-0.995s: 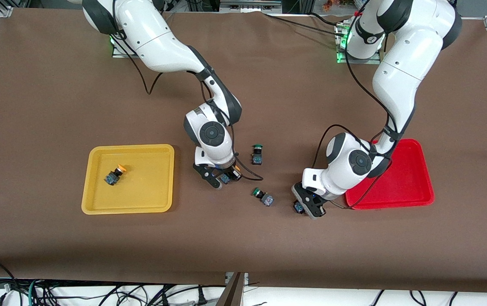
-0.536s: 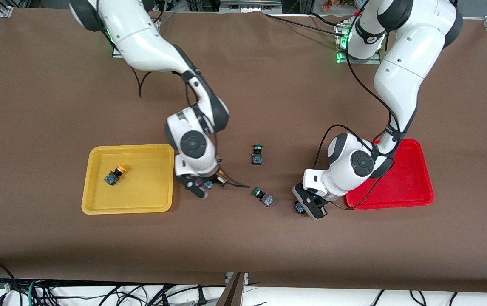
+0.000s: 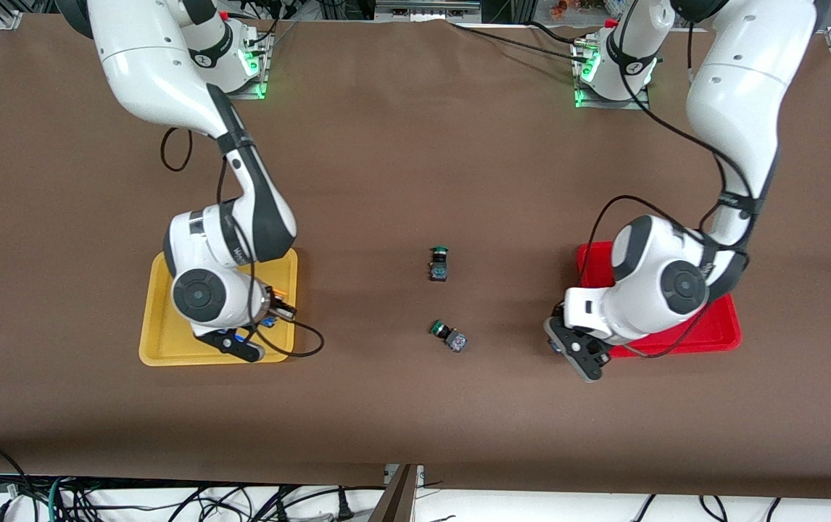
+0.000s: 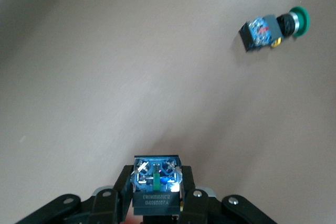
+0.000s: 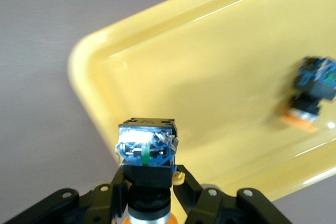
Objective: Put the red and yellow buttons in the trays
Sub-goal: 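Carry the second buttons to the red and yellow trays with both grippers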
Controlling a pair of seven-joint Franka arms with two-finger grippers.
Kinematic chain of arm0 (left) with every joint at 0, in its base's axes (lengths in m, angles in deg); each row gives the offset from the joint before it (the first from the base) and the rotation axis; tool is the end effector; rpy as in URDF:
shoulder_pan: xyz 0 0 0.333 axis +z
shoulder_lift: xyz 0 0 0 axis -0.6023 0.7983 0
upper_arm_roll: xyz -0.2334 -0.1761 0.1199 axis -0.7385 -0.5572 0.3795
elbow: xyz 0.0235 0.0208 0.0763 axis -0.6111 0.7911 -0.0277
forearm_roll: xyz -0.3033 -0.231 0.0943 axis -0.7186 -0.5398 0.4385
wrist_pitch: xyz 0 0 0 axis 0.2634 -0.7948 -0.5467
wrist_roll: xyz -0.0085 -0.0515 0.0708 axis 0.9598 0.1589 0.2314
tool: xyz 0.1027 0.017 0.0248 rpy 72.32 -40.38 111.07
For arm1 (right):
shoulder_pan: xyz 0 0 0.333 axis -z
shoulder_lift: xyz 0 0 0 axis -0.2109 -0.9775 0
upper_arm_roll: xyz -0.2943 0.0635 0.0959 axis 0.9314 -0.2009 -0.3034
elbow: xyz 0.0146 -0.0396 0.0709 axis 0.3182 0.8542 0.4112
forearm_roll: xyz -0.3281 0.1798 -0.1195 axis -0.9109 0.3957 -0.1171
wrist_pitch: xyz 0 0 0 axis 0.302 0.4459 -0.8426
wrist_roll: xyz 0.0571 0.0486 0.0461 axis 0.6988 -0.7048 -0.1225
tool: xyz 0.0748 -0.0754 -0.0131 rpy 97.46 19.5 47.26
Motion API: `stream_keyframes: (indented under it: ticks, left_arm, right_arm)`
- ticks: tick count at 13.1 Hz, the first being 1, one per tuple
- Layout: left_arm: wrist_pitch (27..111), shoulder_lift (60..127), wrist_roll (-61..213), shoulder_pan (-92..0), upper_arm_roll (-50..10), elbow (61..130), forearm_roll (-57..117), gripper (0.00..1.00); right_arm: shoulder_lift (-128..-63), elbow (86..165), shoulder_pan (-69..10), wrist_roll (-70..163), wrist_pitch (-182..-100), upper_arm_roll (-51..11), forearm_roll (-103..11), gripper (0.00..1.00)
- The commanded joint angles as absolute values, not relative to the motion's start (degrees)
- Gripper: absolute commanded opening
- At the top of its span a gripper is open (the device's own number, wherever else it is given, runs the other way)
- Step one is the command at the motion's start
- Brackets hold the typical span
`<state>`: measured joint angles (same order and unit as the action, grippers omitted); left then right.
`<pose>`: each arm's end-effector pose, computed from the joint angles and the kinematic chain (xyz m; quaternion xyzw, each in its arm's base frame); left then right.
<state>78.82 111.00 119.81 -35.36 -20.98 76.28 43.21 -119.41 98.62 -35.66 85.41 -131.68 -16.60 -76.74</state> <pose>0.7188 -0.1698 0.2845 0.8960 -0.4336 0.0610 0.0738 0.6935 0.2157 0.2550 0.9799 -0.1676 -0.0928 0.0559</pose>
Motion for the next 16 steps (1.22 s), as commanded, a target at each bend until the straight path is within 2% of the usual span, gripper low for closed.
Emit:
stream_keyframes:
  ticks: [1, 3, 5, 6, 7, 8, 11, 14, 15, 16]
  left_arm:
    - [73.5, 107.8, 120.3, -33.0, -20.1, 77.6, 42.8, 0.12]
    - [70.2, 107.3, 122.2, -30.0, -19.9, 78.4, 42.8, 0.15]
    - [69.7, 107.4, 126.5, -26.7, -19.9, 79.5, 44.6, 0.15]
    - [69.8, 107.6, 128.3, -25.3, -19.9, 79.9, 46.0, 0.17]
    - [70.2, 107.8, 129.4, -24.3, -19.9, 80.8, 46.4, 0.20]
    - [70.9, 107.9, 130.2, -22.8, -19.9, 81.8, 47.0, 0.21]
    - [75.4, 108.1, 131.6, -20.3, -19.9, 87.2, 47.1, 0.25]
    - [80.5, 108.2, 134.3, -17.9, -19.9, 90.5, 47.1, 0.28]
    - [80.5, 108.2, 134.3, -17.9, -19.9, 90.6, 47.1, 0.34]
    - [80.6, 108.2, 134.3, -17.9, -19.9, 90.6, 47.1, 0.54]
  right_arm:
    - [-117.7, 103.5, -34.6, 78.4, -132.1, -14.2, -76.2, 0.11]
    - [-117.2, 107.2, -34.1, 76.6, -134.8, -14.2, -76.1, 0.11]
    - [-116.1, 112.7, -34.1, 76.3, -141.3, -14.2, -76.1, 0.13]
    - [-115.9, 114.1, -34.1, 76.3, -143.5, -14.3, -76.1, 0.29]
    - [-115.9, 113.8, -34.1, 76.2, -143.5, -14.3, -76.1, 0.94]
    - [-115.0, 113.4, -34.0, 75.5, -143.2, -14.3, -76.2, 1.00]
    - [-111.3, 112.4, -33.8, 70.2, -141.7, -13.3, -76.3, 1.00]
    - [-106.2, 111.6, -33.8, 67.5, -136.0, -12.1, -77.0, 1.00]
    - [-104.3, 111.6, -33.8, 65.8, -133.9, -11.2, -77.0, 1.00]
    - [-102.0, 111.6, -33.8, 63.4, -131.3, -10.3, -76.9, 1.00]
